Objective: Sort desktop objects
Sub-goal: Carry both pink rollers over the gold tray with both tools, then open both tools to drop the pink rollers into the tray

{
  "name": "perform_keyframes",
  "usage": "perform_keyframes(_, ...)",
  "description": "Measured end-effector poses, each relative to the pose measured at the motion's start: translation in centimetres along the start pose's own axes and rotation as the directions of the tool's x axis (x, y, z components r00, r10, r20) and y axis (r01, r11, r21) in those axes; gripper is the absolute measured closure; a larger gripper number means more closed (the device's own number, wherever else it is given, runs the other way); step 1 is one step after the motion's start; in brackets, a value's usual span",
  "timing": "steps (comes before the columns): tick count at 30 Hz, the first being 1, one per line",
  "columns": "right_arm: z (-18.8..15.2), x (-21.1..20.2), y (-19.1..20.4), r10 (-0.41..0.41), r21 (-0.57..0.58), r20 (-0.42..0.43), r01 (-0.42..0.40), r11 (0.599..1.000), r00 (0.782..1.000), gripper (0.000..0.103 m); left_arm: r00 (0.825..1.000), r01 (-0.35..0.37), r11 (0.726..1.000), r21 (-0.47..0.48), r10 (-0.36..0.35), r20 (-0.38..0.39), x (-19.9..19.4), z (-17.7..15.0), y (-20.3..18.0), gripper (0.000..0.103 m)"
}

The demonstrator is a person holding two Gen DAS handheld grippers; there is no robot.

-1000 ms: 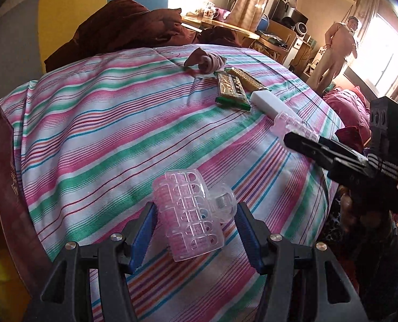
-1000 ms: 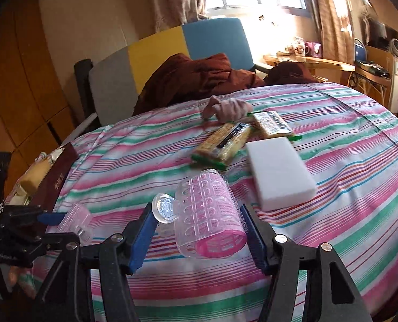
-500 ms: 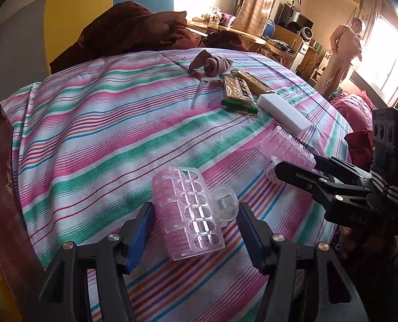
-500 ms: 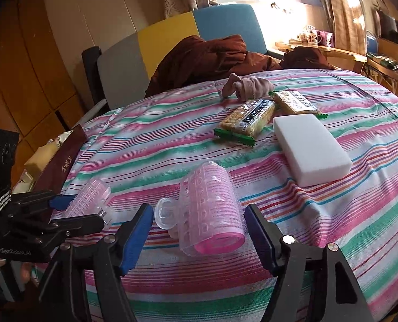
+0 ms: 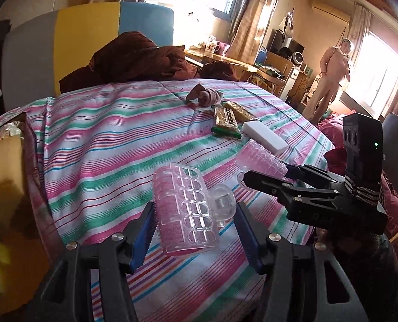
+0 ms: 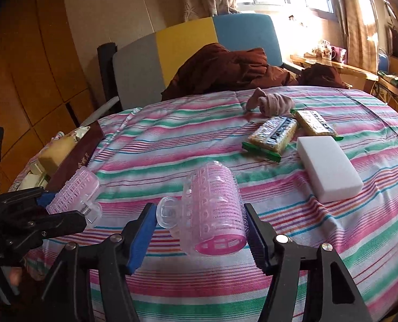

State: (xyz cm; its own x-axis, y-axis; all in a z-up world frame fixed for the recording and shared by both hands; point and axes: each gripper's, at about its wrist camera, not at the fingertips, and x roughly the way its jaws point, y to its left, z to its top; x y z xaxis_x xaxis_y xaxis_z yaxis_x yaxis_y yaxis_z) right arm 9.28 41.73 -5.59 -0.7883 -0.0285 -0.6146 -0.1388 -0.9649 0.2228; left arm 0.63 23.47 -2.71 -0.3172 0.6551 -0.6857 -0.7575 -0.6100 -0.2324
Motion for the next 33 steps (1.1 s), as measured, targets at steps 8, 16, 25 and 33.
perform_keyframes(8,1.8,0.8,8.6,0.180,-0.154,-0.001,-0.178,0.972,0.984,0.039,0.989,-0.098,0.988,-0.120,0.110,0.100,-7.2,-2.1,4.2,0.044)
perform_keyframes(16,2.3,1.4,18.1,0.357,-0.311,-0.041,-0.352,0.883,0.933,0.039,0.952,-0.247,0.929,-0.274,0.285,0.108,-12.3,-5.2,11.0,0.043)
perform_keyframes(25,1.7,4.6,23.7,0.393,-0.391,-0.111,-0.403,0.827,0.913,0.039,0.939,-0.291,0.895,-0.338,0.334,0.076,-12.7,-6.6,15.1,0.044)
perform_keyframes(33,1.3,6.8,23.8,0.340,-0.400,-0.142,-0.368,0.839,0.930,0.038,0.958,-0.249,0.900,-0.358,0.283,0.046,-11.0,-6.6,16.0,0.044)
